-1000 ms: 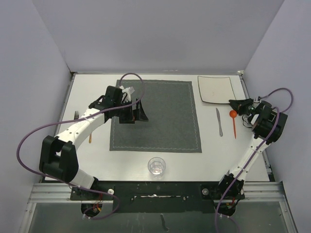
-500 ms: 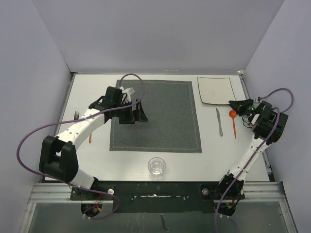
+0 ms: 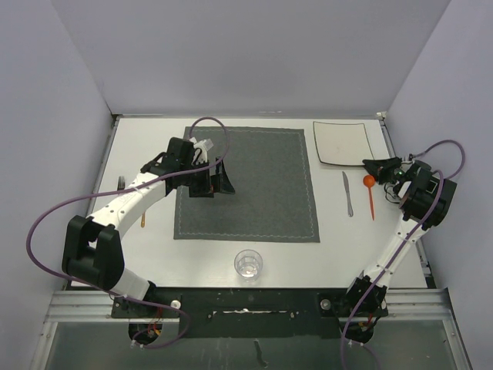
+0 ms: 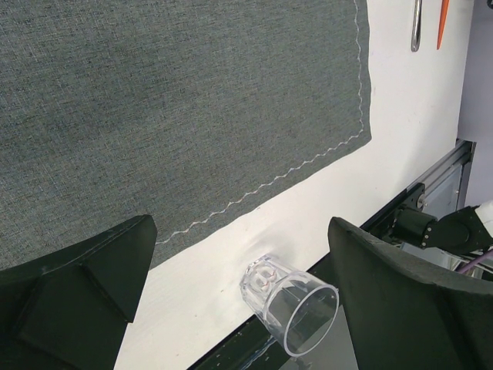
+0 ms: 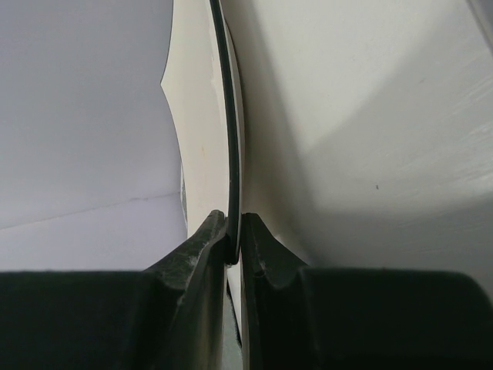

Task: Set the dinner table for one person
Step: Pick up the plate at the center of the board.

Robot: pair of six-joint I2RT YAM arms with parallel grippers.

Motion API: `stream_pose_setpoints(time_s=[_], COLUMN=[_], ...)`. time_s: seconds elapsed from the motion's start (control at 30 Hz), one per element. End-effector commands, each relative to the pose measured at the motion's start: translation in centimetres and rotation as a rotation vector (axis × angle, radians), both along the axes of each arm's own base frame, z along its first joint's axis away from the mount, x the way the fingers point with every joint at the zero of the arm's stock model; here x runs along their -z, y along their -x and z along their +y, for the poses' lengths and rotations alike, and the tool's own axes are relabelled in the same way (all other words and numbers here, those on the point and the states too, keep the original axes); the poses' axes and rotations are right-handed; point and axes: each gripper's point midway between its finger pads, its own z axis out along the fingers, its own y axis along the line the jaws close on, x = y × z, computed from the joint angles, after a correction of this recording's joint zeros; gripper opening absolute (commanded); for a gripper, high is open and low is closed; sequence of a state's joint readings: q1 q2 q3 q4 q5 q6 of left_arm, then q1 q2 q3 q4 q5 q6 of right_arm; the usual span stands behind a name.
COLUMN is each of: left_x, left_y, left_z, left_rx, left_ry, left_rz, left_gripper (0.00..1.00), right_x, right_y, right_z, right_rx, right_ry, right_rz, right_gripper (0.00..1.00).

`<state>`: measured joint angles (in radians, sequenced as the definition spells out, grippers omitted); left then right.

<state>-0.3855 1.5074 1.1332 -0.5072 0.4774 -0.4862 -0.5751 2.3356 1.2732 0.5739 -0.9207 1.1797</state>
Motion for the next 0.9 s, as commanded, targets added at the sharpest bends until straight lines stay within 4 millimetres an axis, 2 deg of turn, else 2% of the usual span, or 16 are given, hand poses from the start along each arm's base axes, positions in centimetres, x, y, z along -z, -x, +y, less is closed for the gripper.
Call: stream_pose_setpoints(time_s=[0.0,0.5,0.87], left_x=[-2.2,-1.8,-1.6], left_y=[-0.7,-0.5,-0.4], left_z=[-0.9,-1.1,-1.1], left_rx=[0.029,0.034,0.036], left_ry=[0.046,0.044,0.046], left_rz=[-0.08,-0.072,-0.067], left_gripper=[0.95,0.95,0.95], right_x=[-3.2,-6.2,-9.2], right_y=[0.0,-0.8,-1.8], right_z=[-5.7,-5.4,-4.2], right_rx=[0.158,0.13,0.098], right_ry=[-0.079,-0.038,-0.028], right_rz=[-0.017,-0.051,-0.086], right_gripper=[0.0,0.0,0.0])
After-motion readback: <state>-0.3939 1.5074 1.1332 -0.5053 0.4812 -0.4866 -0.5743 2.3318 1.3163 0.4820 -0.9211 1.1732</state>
